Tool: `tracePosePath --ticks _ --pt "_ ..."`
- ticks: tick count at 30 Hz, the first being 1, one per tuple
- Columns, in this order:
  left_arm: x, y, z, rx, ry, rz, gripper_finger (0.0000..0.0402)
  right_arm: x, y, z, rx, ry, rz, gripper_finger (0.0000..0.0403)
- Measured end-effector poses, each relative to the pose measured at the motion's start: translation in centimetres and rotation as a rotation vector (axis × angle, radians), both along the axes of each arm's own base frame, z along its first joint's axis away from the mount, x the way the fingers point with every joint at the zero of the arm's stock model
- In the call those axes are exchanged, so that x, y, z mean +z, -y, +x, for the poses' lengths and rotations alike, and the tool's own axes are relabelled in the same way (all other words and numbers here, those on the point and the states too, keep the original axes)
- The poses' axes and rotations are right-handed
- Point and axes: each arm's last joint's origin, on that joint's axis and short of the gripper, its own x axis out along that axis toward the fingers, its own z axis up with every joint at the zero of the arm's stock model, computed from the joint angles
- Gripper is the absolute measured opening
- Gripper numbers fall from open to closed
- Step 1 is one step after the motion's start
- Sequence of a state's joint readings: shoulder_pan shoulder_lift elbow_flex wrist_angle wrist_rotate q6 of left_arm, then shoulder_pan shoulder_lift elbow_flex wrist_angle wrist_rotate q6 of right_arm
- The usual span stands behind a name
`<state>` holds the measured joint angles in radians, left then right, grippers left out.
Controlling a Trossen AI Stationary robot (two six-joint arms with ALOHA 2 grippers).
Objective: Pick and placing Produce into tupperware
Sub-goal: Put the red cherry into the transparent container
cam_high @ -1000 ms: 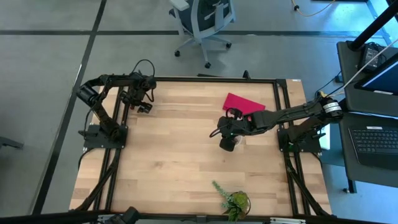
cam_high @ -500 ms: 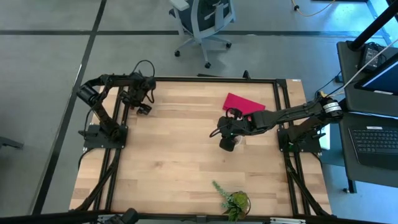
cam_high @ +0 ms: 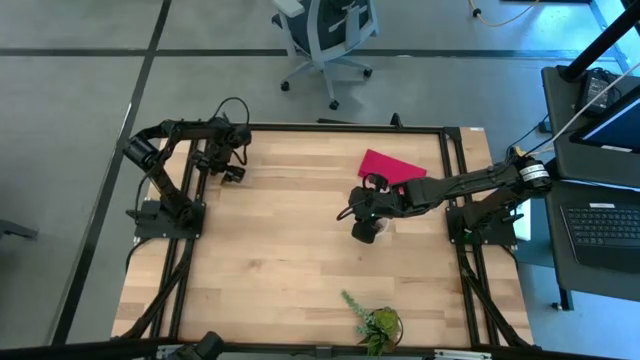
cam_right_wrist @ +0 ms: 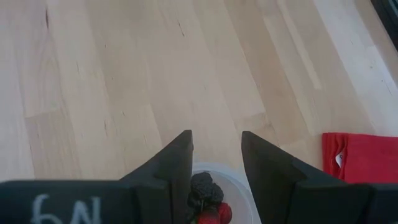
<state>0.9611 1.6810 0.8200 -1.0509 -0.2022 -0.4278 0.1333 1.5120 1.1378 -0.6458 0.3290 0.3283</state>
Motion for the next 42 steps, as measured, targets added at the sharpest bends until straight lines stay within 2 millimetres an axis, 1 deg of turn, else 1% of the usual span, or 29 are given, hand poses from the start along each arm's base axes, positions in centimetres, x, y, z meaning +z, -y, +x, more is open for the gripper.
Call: tracePosePath --ticks 5,8,11,14,23,31,42 --pt "0.1 -0.2 0.1 0.033 -0.005 0.032 0.0261 0.0 0.0 0.0 0.000 0.000 0.000 0.0141" --pt "0.5 -0.8 0.5 0.057 0.002 0.081 0.0261 0.0 0.0 0.0 0.000 -0.001 0.000 0.0141" --pt "0.8 -1.8 0.7 0.131 0.013 0.172 0.0261 0.0 0.0 0.0 0.000 -0.002 0.000 0.0141" --pt "0.9 -2.1 0.4 0.197 0.008 0.198 0.0261 0.0 0.0 0.0 0.000 -0.004 -0.001 0.0141" --pt "1.0 -1.9 0.0 0.345 -0.048 0.233 0.0261 -0.1 0.0 -0.1 0.044 -0.026 -0.029 0.0141" --pt "0.4 -1.5 -0.1 0.353 -0.003 0.209 0.0261 -0.1 -0.3 -0.1 0.073 -0.033 -0.042 0.0141" --pt "0.1 -1.4 -0.3 0.378 0.009 0.189 0.0261 -0.1 -1.9 -0.4 0.123 -0.036 -0.042 0.0141"
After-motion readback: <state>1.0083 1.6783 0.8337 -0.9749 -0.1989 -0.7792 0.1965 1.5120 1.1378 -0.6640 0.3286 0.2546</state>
